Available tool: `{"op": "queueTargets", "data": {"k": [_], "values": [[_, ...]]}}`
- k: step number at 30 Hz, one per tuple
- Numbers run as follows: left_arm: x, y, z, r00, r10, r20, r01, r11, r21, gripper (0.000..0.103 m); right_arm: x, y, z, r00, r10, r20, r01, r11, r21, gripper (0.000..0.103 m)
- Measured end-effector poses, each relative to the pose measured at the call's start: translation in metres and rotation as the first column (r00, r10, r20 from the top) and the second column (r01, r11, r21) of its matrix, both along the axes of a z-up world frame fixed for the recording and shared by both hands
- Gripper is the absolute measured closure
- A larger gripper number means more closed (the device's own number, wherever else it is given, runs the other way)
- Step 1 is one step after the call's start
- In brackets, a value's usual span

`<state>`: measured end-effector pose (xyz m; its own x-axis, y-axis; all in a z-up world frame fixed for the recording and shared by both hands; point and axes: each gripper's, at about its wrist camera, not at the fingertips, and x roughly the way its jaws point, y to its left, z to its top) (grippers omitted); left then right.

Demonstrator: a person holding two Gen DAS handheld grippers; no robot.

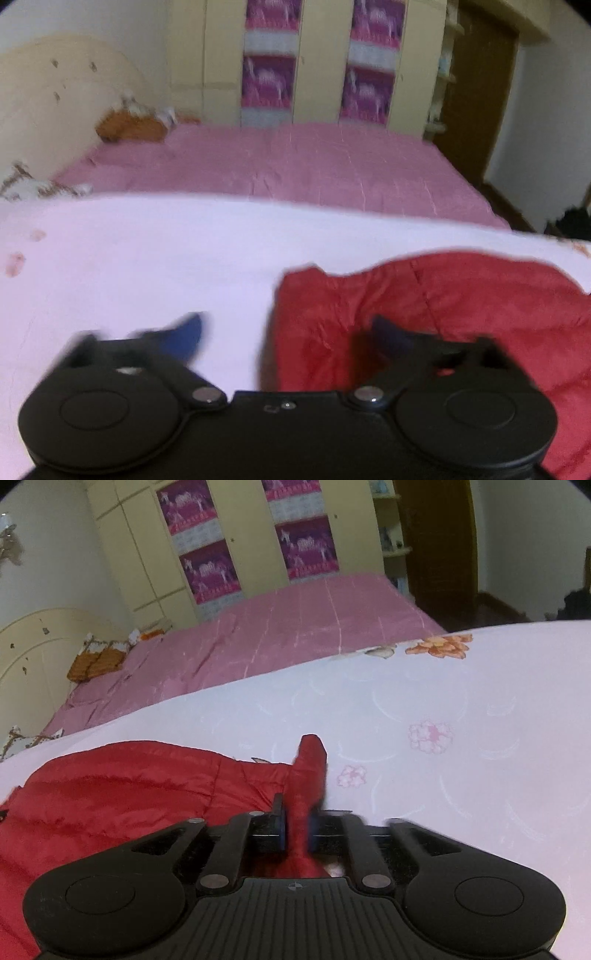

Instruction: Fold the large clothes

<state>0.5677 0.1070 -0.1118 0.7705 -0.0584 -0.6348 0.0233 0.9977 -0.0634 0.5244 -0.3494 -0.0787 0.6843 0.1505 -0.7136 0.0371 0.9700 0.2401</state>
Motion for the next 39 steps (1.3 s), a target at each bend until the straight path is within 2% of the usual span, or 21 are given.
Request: {"op": "queueTargets", "data": {"k": [1, 4, 5, 6, 8, 12, 15, 18, 21, 23, 25, 27, 29, 31, 32, 33, 34, 37, 39], "values": [[-0.006, 0.006, 0.007, 1.0, -0.01, 0.006, 0.011, 1.0, -0.028, 0.009, -0.006, -0.002, 0.008, 0.999, 0.005, 0.037, -0.004, 1.0, -0.024, 0.017], [-0.028, 0.018, 0.026, 1.0, 0.016, 0.011, -0.016, 0.998, -0.067, 0.016, -0.021, -0.016, 0.021, 0.999, 0.006, 0.038, -0.006, 1.0, 0.012, 0.02], [-0.04, 0.02, 0.033, 0.999, 0.004, 0.032, -0.001, 0.995, -0.1, 0.019, -0.028, -0.018, 0.026, 0.999, 0.012, 0.048, -0.013, 1.0, 0.013, 0.034], [-0.051, 0.02, 0.04, 0.999, 0.001, 0.045, 0.005, 0.992, -0.123, 0.02, -0.035, -0.018, 0.032, 0.998, 0.023, 0.063, -0.025, 0.999, 0.026, 0.042], [-0.077, 0.011, 0.05, 0.997, -0.039, 0.072, 0.049, 0.988, -0.143, 0.02, -0.053, -0.016, 0.043, 0.994, 0.045, 0.097, -0.05, 0.998, 0.047, 0.048], [-0.099, -0.03, 0.049, 0.988, -0.131, 0.076, 0.138, 0.986, -0.094, 0.021, -0.086, 0.008, 0.057, 0.979, 0.137, 0.149, -0.148, 0.987, 0.066, 0.048], [-0.098, -0.062, 0.031, 0.979, -0.204, 0.017, 0.204, 0.978, -0.036, 0.027, -0.097, 0.039, 0.05, 0.962, 0.238, 0.131, -0.242, 0.97, 0.019, 0.048], [-0.092, -0.076, 0.012, 0.98, -0.197, -0.023, 0.197, 0.98, 0.004, 0.024, -0.102, 0.061, 0.033, 0.952, 0.292, 0.089, -0.291, 0.956, -0.024, 0.048], [-0.089, -0.076, 0.0, 0.986, -0.166, -0.017, 0.167, 0.984, 0.057, 0.017, -0.102, 0.063, 0.011, 0.962, 0.266, 0.059, -0.258, 0.96, -0.112, 0.048], [-0.087, -0.07, -0.001, 0.989, -0.147, -0.017, 0.148, 0.985, 0.087, 0.013, -0.1, 0.054, 0.004, 0.974, 0.219, 0.057, -0.21, 0.97, -0.124, 0.048], [-0.089, -0.067, 0.0, 0.992, -0.129, -0.013, 0.13, 0.983, 0.129, 0.012, -0.102, 0.049, 0.003, 0.977, 0.205, 0.054, -0.198, 0.974, -0.113, 0.048], [-0.094, -0.058, 0.006, 0.995, -0.101, -0.011, 0.102, 0.986, 0.129, 0.01, -0.108, 0.046, 0.011, 0.982, 0.175, 0.07, -0.164, 0.977, -0.139, 0.048], [-0.105, -0.042, 0.013, 0.999, -0.052, 0.002, 0.052, 0.995, 0.089, 0.008, -0.118, 0.034, 0.02, 0.988, 0.125, 0.085, -0.117, 0.988, -0.102, 0.048], [-0.12, -0.026, 0.019, 1.0, -0.001, 0.004, 0.001, 0.999, 0.054, 0.008, -0.129, 0.014, 0.026, 0.997, 0.043, 0.064, -0.042, 0.999, -0.013, 0.048], [-0.131, -0.017, 0.023, 0.999, 0.03, 0.012, -0.03, 0.999, 0.031, 0.008, -0.137, 0.001, 0.028, 0.999, 0.001, 0.053, -0.004, 0.999, 0.05, 0.041], [-0.14, -0.01, 0.026, 0.998, 0.056, 0.015, -0.056, 0.998, 0.003, 0.008, -0.146, -0.009, 0.03, 0.998, -0.037, 0.043, 0.032, 0.994, 0.103, 0.028], [-0.151, -0.002, 0.029, 0.996, 0.083, 0.018, -0.083, 0.996, -0.043, 0.008, -0.157, -0.019, 0.029, 0.996, -0.075, 0.037, 0.069, 0.985, 0.158, 0.026], [-0.18, 0.023, 0.032, 0.986, 0.167, 0.008, -0.161, 0.965, -0.209, 0.01, -0.188, -0.043, 0.025, 0.988, -0.155, -0.004, 0.147, 0.933, 0.327, 0.027], [-0.195, 0.034, 0.025, 0.979, 0.203, -0.02, -0.197, 0.916, -0.351, 0.012, -0.208, -0.052, 0.02, 0.98, -0.199, -0.032, 0.193, 0.886, 0.422, 0.027]]}}
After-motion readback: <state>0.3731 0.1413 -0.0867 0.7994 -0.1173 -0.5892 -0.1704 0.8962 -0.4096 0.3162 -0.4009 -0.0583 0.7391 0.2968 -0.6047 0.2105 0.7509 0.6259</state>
